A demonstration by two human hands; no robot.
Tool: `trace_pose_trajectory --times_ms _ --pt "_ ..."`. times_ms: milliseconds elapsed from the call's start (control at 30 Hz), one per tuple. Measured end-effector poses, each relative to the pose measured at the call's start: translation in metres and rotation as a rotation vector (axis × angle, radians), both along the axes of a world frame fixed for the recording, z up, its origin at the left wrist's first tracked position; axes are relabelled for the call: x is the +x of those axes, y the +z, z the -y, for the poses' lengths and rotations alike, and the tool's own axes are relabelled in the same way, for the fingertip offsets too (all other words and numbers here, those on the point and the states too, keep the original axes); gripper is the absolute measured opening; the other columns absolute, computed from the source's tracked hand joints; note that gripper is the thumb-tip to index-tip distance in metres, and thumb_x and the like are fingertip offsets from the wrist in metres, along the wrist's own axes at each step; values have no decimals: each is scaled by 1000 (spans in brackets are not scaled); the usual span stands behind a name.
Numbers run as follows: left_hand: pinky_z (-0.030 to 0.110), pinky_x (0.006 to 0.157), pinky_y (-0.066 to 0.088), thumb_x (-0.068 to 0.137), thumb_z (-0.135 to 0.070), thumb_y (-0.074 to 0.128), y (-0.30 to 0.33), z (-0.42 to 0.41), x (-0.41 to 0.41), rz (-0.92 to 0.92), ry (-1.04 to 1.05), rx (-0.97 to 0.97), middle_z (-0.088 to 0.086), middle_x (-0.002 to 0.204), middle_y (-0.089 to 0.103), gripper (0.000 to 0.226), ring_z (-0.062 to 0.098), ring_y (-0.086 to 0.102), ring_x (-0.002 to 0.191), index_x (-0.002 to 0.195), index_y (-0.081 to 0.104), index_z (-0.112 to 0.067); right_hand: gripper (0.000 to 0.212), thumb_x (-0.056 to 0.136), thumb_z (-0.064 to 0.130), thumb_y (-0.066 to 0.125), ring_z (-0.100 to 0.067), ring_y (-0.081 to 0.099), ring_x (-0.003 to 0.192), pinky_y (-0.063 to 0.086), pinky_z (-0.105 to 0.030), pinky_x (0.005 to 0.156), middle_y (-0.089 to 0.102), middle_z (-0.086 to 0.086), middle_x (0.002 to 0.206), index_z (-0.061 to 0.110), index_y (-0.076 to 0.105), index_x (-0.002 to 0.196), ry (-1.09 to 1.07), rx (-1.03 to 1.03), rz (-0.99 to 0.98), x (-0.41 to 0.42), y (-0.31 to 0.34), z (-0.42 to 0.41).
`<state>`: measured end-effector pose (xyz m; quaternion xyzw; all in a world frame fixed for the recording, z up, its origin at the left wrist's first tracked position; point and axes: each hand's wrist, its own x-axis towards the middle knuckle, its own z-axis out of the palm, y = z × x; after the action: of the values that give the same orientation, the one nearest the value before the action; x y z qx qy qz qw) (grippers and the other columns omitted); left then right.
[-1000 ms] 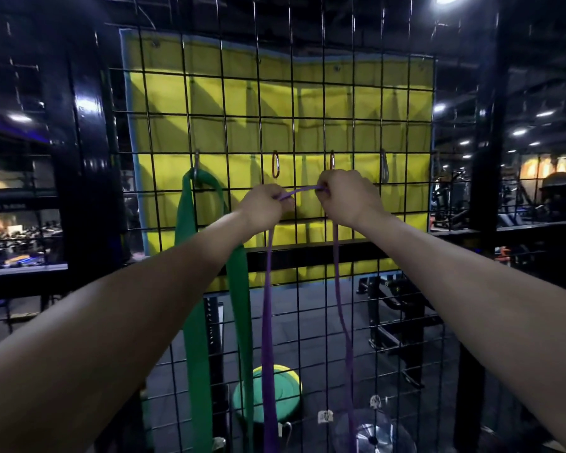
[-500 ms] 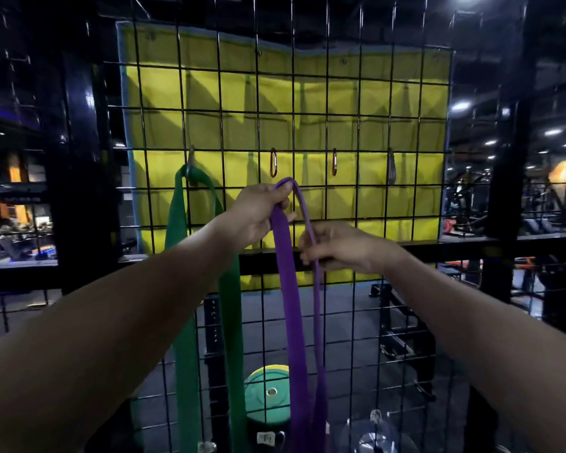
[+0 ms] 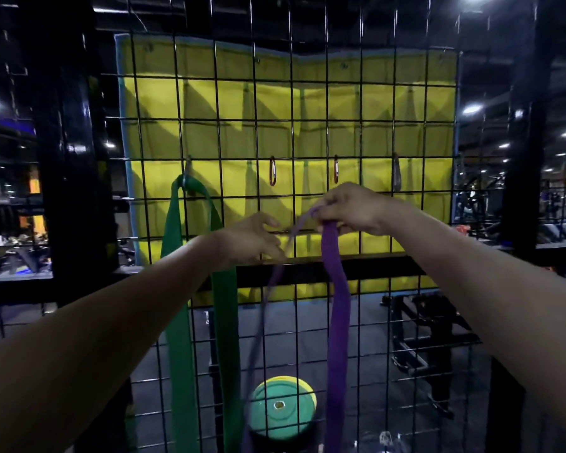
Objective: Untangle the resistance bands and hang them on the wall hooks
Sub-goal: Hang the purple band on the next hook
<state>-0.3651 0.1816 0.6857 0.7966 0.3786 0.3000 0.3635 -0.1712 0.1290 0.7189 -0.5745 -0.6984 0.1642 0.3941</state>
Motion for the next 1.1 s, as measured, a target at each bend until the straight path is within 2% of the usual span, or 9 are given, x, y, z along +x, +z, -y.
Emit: trace_pose_trajectory --times_ms 167,267,433,567,667,800,867,1000,1100 --pt "34 100 42 83 -26 66 -2 7 25 79 -112 -38 -1 115 61 41 13 55 110 120 52 -18 11 86 3 59 -17 59 66 50 -27 62 62 -6 72 11 63 79 -23 93 97 -20 19 -5" --pt "35 92 52 89 -28 59 -3 4 32 193 -126 -76 1 95 62 33 15 61 97 116 56 -9 17 83 0 59 -16 55 63 46 -24 55 60 -6 71 15 58 76 -37 112 58 -17 13 -5" --pt "31 65 61 92 -17 56 11 -3 32 631 -101 -191 5 79 60 10 9 64 73 97 58 -7 18 83 4 59 -19 57 87 50 -39 87 58 -8 92 4 57 101 36 -40 -29 -6 -30 -10" --pt "33 67 58 95 -18 51 23 -7 25 852 -21 -233 5 73 56 13 9 63 69 88 57 -9 15 79 7 66 -19 57 87 47 -41 83 60 -2 86 18 58 84 81 -171 97 6 -65 -16" --pt "40 82 53 95 -19 49 22 -11 9 721 64 -226 3 69 58 14 13 60 72 86 57 -10 9 86 20 64 -16 63 93 50 -30 81 66 -2 96 16 61 94 89 -172 -81 20 -60 -8" --pt "29 70 50 88 -7 56 13 -3 6 262 87 -47 3 81 56 8 13 54 78 89 58 -14 22 90 18 57 -20 62 93 54 -35 86 62 -4 91 6 61 108 78 5 -271 18 -23 -3" --pt "25 71 50 84 -7 61 9 0 10 168 1 -38 3 90 60 15 14 58 86 92 58 -19 29 91 18 55 -20 60 87 53 -39 89 60 -5 83 -2 59 112 87 60 -290 12 -9 -6" --pt "30 87 51 86 -28 64 7 -1 23 284 -91 -111 -3 91 62 19 13 59 92 102 60 -18 27 92 21 55 -15 58 80 50 -38 88 59 -4 78 -1 62 106 122 98 -276 -5 5 -16" --pt "26 76 54 89 -31 59 15 -6 27 453 -80 -58 -1 79 57 14 13 57 79 94 60 -17 11 91 22 57 -15 59 95 44 -41 95 64 -2 88 15 65 90 159 94 -236 -16 14 -28"
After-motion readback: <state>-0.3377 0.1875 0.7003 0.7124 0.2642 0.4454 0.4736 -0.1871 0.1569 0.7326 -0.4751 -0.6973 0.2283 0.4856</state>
